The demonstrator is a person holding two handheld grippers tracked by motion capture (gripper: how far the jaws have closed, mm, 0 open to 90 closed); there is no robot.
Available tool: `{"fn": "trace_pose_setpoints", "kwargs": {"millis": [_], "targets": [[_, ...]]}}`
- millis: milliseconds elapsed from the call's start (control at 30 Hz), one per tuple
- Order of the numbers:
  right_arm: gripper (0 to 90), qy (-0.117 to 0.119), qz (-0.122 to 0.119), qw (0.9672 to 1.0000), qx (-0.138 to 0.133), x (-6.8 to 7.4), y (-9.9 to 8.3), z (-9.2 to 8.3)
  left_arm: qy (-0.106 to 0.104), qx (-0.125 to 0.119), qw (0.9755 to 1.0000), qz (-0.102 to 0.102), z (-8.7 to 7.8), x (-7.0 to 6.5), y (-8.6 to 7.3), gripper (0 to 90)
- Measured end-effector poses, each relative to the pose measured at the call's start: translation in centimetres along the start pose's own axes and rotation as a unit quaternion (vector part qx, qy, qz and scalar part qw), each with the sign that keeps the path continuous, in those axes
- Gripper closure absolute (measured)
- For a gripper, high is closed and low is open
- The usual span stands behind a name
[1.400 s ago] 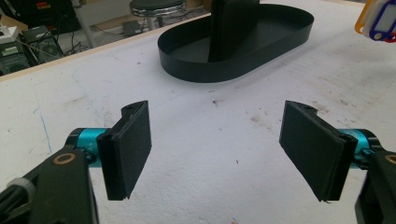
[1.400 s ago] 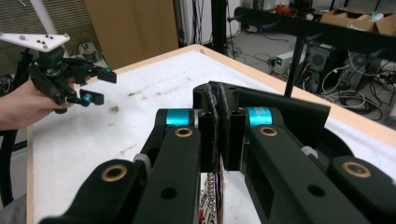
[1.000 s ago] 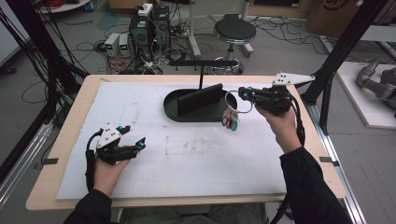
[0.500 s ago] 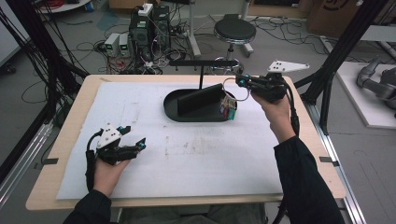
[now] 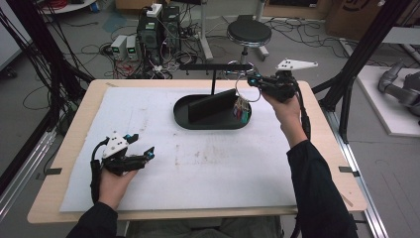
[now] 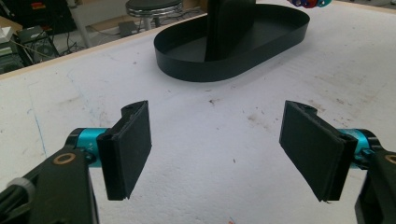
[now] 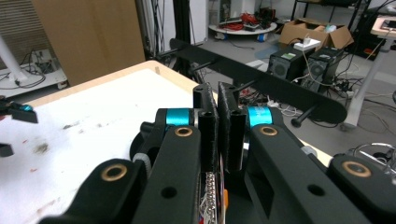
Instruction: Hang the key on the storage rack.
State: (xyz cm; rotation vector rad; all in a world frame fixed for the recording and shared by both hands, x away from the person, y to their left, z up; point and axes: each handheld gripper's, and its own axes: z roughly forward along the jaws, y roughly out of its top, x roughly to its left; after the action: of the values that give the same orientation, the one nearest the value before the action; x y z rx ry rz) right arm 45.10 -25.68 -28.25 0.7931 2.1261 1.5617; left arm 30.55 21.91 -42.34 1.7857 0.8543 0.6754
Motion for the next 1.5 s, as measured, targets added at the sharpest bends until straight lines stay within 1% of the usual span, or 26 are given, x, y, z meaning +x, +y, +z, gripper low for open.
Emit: {"fn": "trace_pose_setpoints", "kwargs": {"millis": [133, 167, 333, 400, 533, 600, 667, 767, 833, 933, 1000, 1067, 1100, 1167, 1233, 1267, 1300, 1333, 1367, 1433, 1467, 1500], "targets": [[87.9, -0.005, 0.007, 1.0, -0.002, -0.5, -0.1, 0.5, 0.001, 0.0, 1.0, -0.001, -0.1, 0.0, -0.1, 25.1], [87.8, -0.009, 0.011, 0.9999, 0.001, -0.9, -0.3, 0.8, 0.001, -0.001, 1.0, -0.002, -0.1, 0.0, -0.1, 25.1], [87.8, -0.014, 0.019, 0.9997, 0.0, -1.3, -0.5, 1.2, 0.004, -0.001, 1.0, -0.002, -0.3, 0.1, -0.1, 25.1], [87.8, -0.022, 0.023, 0.9995, -0.001, -1.7, -0.7, 1.5, 0.004, -0.002, 1.0, -0.003, -0.4, 0.1, -0.1, 25.1], [87.9, -0.024, 0.031, 0.9992, 0.0, -2.1, -0.9, 1.8, 0.005, -0.002, 1.0, -0.005, -0.4, 0.2, -0.2, 25.1], [87.8, -0.032, 0.031, 0.999, 0.002, -2.4, -1.1, 2.0, 0.004, 0.001, 1.0, -0.003, -0.3, 0.2, -0.3, 25.1], [87.9, -0.039, 0.036, 0.9986, 0.004, -2.7, -1.2, 2.4, 0.004, -0.001, 1.0, -0.004, -0.3, 0.2, -0.2, 25.1], [87.9, -0.043, 0.041, 0.9983, 0.003, -2.9, -1.2, 2.6, 0.005, -0.002, 1.0, -0.003, -0.4, 0.2, -0.2, 25.1], [87.9, -0.049, 0.041, 0.9979, 0.006, -3.2, -1.2, 3.0, 0.006, -0.002, 1.0, -0.006, -0.4, 0.2, -0.3, 25.1], [87.8, -0.056, 0.043, 0.9975, 0.008, -3.4, -1.1, 3.2, 0.005, -0.001, 1.0, -0.005, -0.4, 0.3, -0.3, 25.1], [87.8, -0.056, 0.044, 0.9974, 0.007, -3.4, -1.1, 3.3, 0.005, -0.001, 1.0, -0.004, -0.5, 0.3, -0.3, 25.1], [87.8, -0.058, 0.045, 0.9972, 0.017, -3.6, -1.0, 3.6, 0.006, -0.002, 1.0, -0.006, -0.5, 0.3, -0.3, 25.1], [87.9, -0.062, 0.041, 0.9971, 0.018, -3.6, -0.9, 3.7, 0.006, -0.003, 1.0, -0.006, -0.5, 0.3, -0.3, 25.1], [87.8, -0.061, 0.041, 0.9971, 0.018, -3.6, -0.9, 3.8, 0.007, -0.002, 1.0, -0.005, -0.6, 0.3, -0.3, 25.1], [87.9, -0.061, 0.047, 0.9967, 0.024, -3.7, -0.5, 4.0, 0.006, -0.001, 1.0, -0.005, -0.6, 0.3, -0.4, 25.1], [87.9, -0.061, 0.047, 0.9967, 0.024, -3.7, -0.5, 4.0, 0.006, -0.001, 1.0, -0.005, -0.6, 0.3, -0.4, 25.1], [87.9, -0.066, 0.043, 0.9967, 0.02, -3.7, -0.5, 4.1, 0.006, -0.001, 1.0, -0.006, -0.6, 0.3, -0.4, 25.1], [87.8, -0.067, 0.044, 0.9967, 0.014, -3.7, -0.5, 4.1, 0.006, -0.001, 1.0, -0.006, -0.6, 0.3, -0.4, 25.1], [87.8, -0.069, 0.05, 0.9963, 0.016, -3.8, -0.5, 4.2, 0.007, -0.001, 1.0, -0.006, -0.6, 0.4, -0.5, 25.1], [87.8, -0.076, 0.052, 0.9953, 0.027, -4.0, -0.8, 4.4, 0.007, -0.001, 0.9999, -0.007, -0.7, 0.4, -0.5, 25.1], [87.8, -0.076, 0.052, 0.9953, 0.027, -4.0, -0.8, 4.4, 0.007, -0.001, 0.9999, -0.009, -0.7, 0.4, -0.5, 25.1], [87.8, -0.078, 0.058, 0.9948, 0.031, -4.2, -0.9, 4.4, 0.007, -0.001, 0.9999, -0.008, -0.7, 0.4, -0.5, 25.1]]}}
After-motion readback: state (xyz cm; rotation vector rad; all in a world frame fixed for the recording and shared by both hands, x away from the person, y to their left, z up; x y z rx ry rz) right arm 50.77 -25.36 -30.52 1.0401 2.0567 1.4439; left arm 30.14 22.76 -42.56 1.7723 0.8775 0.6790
